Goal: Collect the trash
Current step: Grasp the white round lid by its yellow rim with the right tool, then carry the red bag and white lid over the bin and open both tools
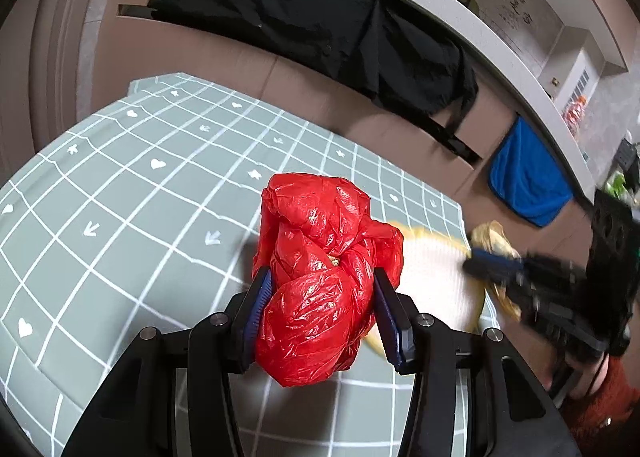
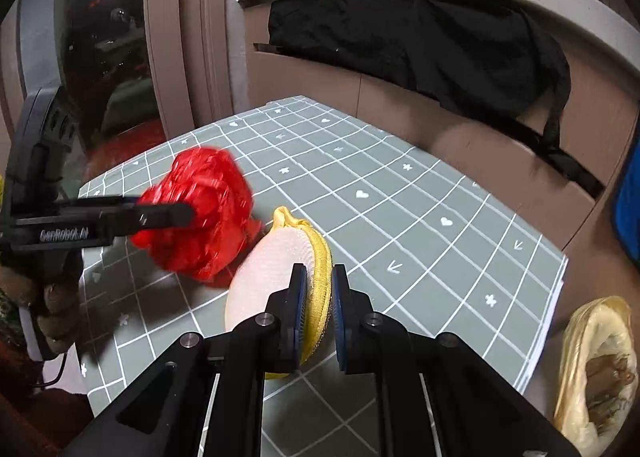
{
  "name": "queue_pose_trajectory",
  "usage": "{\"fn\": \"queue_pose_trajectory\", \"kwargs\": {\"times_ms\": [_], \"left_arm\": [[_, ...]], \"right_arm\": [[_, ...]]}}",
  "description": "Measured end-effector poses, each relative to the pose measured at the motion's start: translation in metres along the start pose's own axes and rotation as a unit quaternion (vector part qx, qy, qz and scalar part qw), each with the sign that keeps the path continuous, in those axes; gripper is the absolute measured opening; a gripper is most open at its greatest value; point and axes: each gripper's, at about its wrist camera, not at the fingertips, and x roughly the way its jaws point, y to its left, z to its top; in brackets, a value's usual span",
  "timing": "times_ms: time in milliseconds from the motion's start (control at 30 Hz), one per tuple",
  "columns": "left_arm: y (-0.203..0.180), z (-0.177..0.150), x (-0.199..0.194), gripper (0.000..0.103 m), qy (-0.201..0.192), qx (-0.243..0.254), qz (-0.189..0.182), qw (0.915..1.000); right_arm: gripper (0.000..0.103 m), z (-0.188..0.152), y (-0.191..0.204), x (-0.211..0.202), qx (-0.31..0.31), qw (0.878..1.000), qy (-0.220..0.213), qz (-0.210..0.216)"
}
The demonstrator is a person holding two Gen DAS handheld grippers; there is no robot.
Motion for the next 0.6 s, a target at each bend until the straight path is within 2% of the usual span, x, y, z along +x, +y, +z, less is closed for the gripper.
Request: {"fn": "queue_pose_trajectory", "kwargs": {"times_ms": [200,300,400,467,500,533,600], "left_arm": [[-0.023,-0.015,0.023,0.049,0.054,0.012,-0.046,0.9974],[-0.041,-0.018,0.038,0.049,0.076,0.025,-0.066,0.9946],[-0.053,-0.019,0.043,0.049,0.081,0.038,-0.062,0.9940],[-0.051,-0.018,0.041,0.049,0.080,0.037,-0.059,0.9944],[-0.050,-0.017,0.039,0.049,0.080,0.038,-0.056,0.9946],[-0.049,-0.018,0.039,0.049,0.081,0.039,-0.052,0.9946],[-0.048,-0.018,0.040,0.049,0.084,0.040,-0.049,0.9944]], "right_arm": [[0.010,0.009,-0.022,-0.023,0.002,0.998,-0.033,-0.049],[0.010,0.005,-0.023,-0.020,0.004,0.999,-0.023,-0.038],[0.010,-0.002,-0.025,-0.014,0.015,1.000,-0.015,-0.016],[0.012,-0.008,-0.036,-0.012,0.045,0.999,-0.004,0.016],[0.020,-0.011,-0.042,-0.009,0.058,0.998,0.003,0.024],[0.034,-0.015,-0.048,-0.007,0.074,0.997,0.009,0.027],[0.038,-0.027,-0.065,0.001,0.111,0.993,0.025,0.026]]}}
